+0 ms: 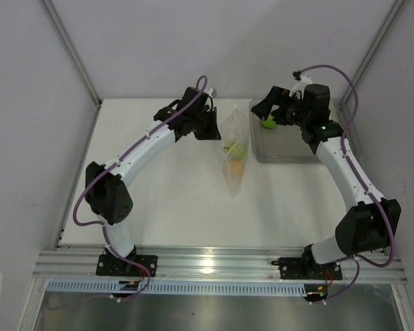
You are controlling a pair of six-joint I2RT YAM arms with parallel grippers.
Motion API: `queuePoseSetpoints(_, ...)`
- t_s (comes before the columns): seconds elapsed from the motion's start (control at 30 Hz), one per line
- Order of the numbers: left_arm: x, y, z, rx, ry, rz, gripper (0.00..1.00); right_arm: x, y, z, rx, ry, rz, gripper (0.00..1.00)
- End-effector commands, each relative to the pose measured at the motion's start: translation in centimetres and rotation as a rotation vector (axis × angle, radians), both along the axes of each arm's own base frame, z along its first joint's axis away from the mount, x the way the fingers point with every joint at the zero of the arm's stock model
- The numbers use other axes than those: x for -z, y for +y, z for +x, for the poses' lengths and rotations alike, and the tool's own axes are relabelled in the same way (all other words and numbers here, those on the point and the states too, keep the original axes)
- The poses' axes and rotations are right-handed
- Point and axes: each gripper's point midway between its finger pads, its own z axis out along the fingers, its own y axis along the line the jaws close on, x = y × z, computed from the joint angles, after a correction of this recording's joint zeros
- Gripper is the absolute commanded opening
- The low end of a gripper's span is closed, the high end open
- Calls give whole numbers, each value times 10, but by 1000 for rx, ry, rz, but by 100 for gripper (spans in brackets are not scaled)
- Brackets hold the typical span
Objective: Place the food in the zip-top bag and seal the zipper
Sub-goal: Pick up the fake fruit from the bin.
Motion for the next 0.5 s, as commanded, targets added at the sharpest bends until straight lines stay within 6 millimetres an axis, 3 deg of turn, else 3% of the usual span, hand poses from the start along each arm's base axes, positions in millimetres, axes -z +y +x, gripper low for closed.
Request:
queuePoseSetpoints(0.0, -39, 15, 3, -30, -94, -19, 1, -11, -56, 27, 242, 3, 13, 97)
queuePoseSetpoints(0.03, -43, 17, 3, -29, -104, -19, 1, -8, -78, 36, 298, 25, 55, 97)
queuePoseSetpoints(0.13, -49, 21, -3, -26, -109, -16, 1, 5, -104, 59, 369, 34, 25, 96)
queuePoseSetpoints(0.17, -53, 21, -5, -24, -114, -24, 1, 26, -110, 71, 383, 72, -4, 97)
queuePoseSetpoints(0.23, -51, 19, -7, -8, -107, -34, 1, 47, -112, 84, 373, 112, -47, 97)
queuePoseSetpoints(0.27, -49, 18, -6, -4, -106, -36, 1, 48, -112, 94, 369, 114, -55, 97)
queuePoseSetpoints(0.3, -48, 17, -7, -5, -101, -40, 1, 82, -109, 104, 351, 192, -70, 98)
queuePoseSetpoints(0.37, -43, 15, -8, -3, -89, -44, 1, 95, -111, 120, 360, 217, -102, 98)
queuePoseSetpoints(0.4, -45, 15, -7, -9, -91, -57, 1, 127, -118, 129, 392, 276, -141, 97)
queuePoseSetpoints(0.47, -40, 11, -10, 0, -75, -69, 1, 146, -119, 140, 412, 294, -199, 98)
